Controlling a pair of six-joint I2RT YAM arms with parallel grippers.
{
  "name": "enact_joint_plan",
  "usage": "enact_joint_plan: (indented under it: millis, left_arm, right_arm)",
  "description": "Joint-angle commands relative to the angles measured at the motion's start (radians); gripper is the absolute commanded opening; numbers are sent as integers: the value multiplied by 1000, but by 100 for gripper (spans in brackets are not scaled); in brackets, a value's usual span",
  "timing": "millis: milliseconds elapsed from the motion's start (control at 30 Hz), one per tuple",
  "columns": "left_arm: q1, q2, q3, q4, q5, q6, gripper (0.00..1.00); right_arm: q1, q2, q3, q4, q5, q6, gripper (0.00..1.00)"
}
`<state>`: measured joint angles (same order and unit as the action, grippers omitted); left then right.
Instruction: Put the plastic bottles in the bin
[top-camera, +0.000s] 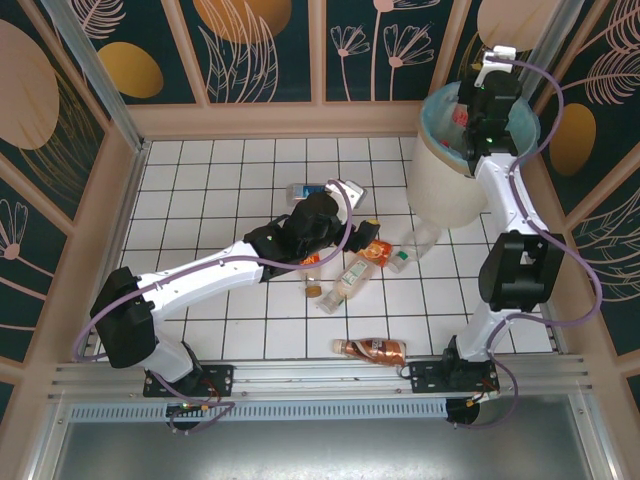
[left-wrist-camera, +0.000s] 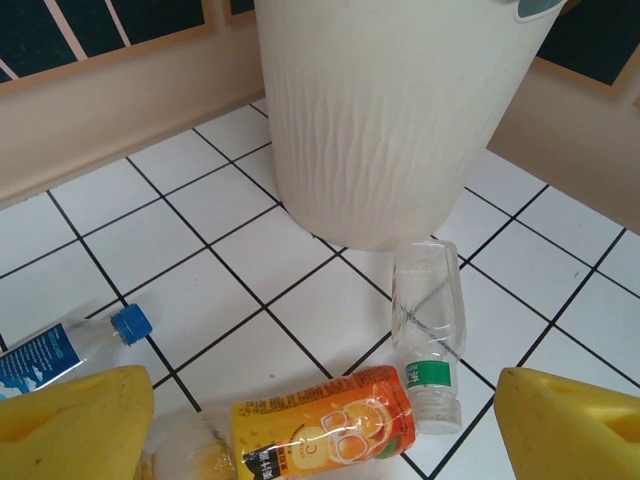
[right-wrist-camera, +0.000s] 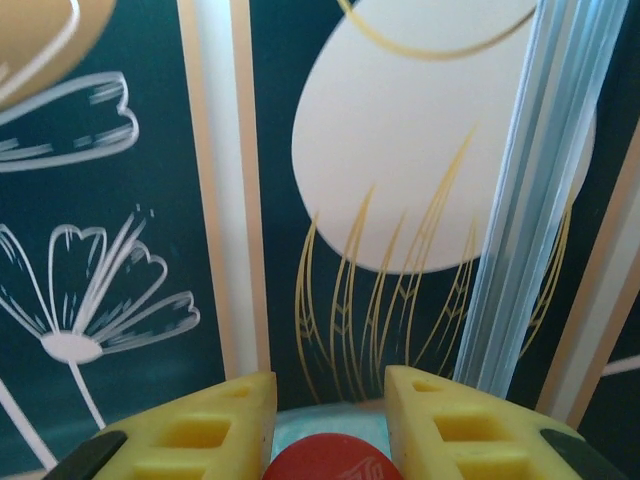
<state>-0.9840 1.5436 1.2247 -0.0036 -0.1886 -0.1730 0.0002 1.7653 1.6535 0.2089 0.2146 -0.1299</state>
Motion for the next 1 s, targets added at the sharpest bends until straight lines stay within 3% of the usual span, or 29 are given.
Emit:
enact_joint_plan:
  millis: [0, 500, 667, 800, 967]
  left_arm:
    - [-3, -2, 2, 16, -15, -9, 88]
    - [-1, -3, -5, 11, -26, -6, 89]
    - [-2, -23, -17, 2, -43, 0, 89]
    - [-3, -43, -32, 4, -59, -3, 90]
    - [-2, -55, -30, 0, -69, -6, 90]
  right_arm:
    - [-11, 15, 46, -93, -78, -4, 22]
    - [-8, 33, -95, -106, -63, -23, 30]
    - [-8, 104, -34, -182, -69, -31, 34]
    - [-3, 111, 38, -228, -92, -22, 42]
    - [15, 73, 134, -284, -83, -11, 65]
